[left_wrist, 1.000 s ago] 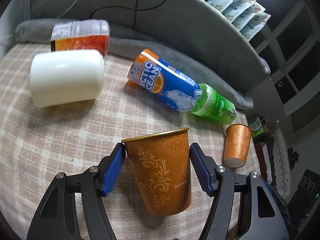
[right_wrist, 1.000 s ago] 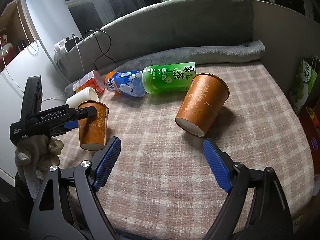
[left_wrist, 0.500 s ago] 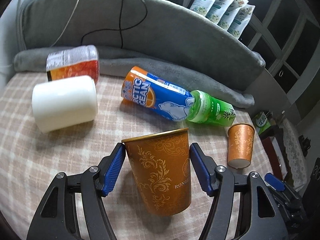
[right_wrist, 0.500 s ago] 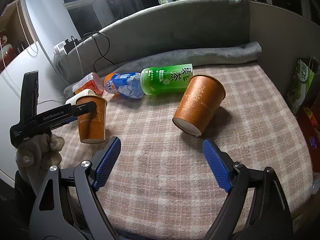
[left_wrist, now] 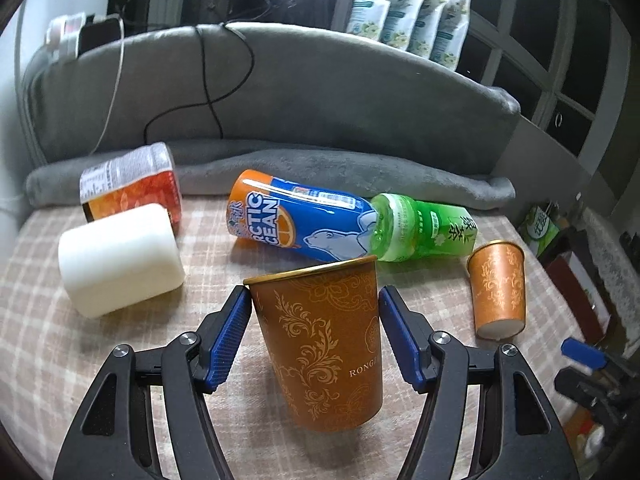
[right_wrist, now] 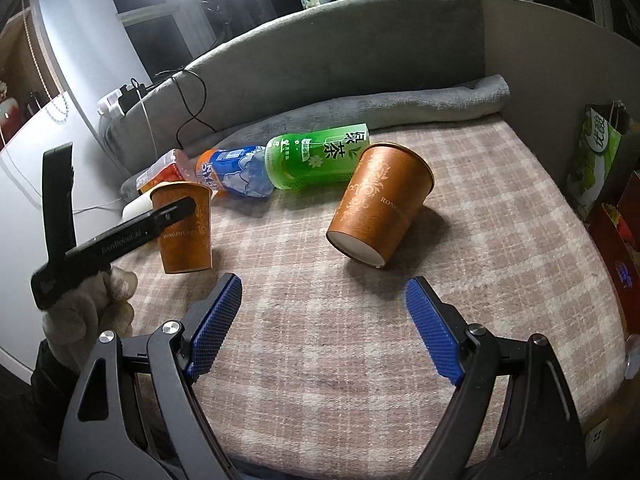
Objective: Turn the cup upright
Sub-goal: 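Lower the cup upright onto the bed with the left gripper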
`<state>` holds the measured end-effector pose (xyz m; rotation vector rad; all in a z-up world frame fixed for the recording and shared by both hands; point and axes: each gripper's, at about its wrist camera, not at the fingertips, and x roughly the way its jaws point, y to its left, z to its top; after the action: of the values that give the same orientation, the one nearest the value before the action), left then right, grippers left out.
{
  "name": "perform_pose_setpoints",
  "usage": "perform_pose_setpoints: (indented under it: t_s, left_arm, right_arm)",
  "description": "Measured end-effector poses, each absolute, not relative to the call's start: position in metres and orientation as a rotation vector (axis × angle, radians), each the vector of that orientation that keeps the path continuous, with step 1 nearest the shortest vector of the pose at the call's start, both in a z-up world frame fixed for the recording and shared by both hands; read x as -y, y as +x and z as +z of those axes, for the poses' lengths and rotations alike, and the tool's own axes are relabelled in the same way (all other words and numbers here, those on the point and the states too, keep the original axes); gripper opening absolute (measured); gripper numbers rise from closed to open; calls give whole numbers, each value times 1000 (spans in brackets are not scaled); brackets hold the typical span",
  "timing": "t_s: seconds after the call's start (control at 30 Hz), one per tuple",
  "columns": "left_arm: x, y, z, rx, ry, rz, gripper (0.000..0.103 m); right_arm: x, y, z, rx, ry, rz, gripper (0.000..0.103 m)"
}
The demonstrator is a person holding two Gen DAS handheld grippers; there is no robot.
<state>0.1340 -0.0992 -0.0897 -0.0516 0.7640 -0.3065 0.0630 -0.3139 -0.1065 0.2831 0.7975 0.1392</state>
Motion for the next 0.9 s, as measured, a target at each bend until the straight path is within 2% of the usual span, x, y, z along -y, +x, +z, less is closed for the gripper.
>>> perform_pose_setpoints:
  t_s: [0.9]
  left_arm:
    - [98,82,-88,-735,-9,-345,64]
  right_arm:
    - [298,45,-95,-764,259,172,87]
